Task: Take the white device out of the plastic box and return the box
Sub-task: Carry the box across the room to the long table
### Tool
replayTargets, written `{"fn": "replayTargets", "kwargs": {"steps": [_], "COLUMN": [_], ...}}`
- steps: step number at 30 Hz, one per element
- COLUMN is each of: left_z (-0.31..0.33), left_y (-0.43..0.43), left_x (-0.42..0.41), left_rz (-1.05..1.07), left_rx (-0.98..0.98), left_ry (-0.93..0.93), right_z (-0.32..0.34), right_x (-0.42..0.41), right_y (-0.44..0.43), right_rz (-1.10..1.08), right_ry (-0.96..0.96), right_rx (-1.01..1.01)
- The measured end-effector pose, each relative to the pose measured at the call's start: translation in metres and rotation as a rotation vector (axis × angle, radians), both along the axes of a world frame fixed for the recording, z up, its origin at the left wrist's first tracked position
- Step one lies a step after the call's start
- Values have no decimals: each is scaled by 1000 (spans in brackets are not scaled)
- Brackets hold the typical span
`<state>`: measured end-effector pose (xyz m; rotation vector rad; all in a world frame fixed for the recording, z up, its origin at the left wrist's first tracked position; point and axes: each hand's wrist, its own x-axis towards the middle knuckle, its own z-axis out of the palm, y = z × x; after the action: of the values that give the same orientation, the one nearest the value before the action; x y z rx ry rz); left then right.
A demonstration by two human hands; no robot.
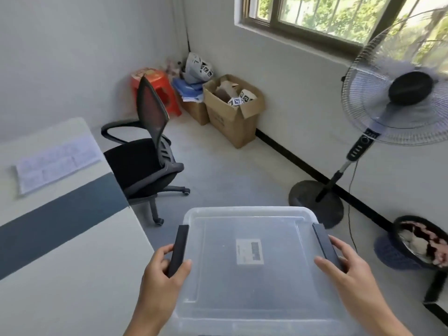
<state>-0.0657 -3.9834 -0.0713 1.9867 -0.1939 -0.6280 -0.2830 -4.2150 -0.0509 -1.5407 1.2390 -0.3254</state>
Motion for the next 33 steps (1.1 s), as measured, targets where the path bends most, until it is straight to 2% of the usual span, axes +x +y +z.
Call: {"fn": "replayTargets", "kwargs": {"steps": [5,9,14,24,33], "left_z": [-11,-8,-4,-8,-11], "left_y": [-22,-45,-47,31,76], "left_x": [54,81,89,90,59], "left_rz": [268,493,712,1194,1393], "left_rx": [92,98,100,133,273], "left_ry": [-2,-9,-23,-4,114], "right_z": [-18,-18,-5,-12,-23], "right_x": [119,213,325,453,521], "right_y": [-73,-122,-138,-22,92], "right_rz": [271,489,788,1291,1728], "right_ry": [21,97,117,89,64], "right_rx": [43,1,-73,-218,-311]}}
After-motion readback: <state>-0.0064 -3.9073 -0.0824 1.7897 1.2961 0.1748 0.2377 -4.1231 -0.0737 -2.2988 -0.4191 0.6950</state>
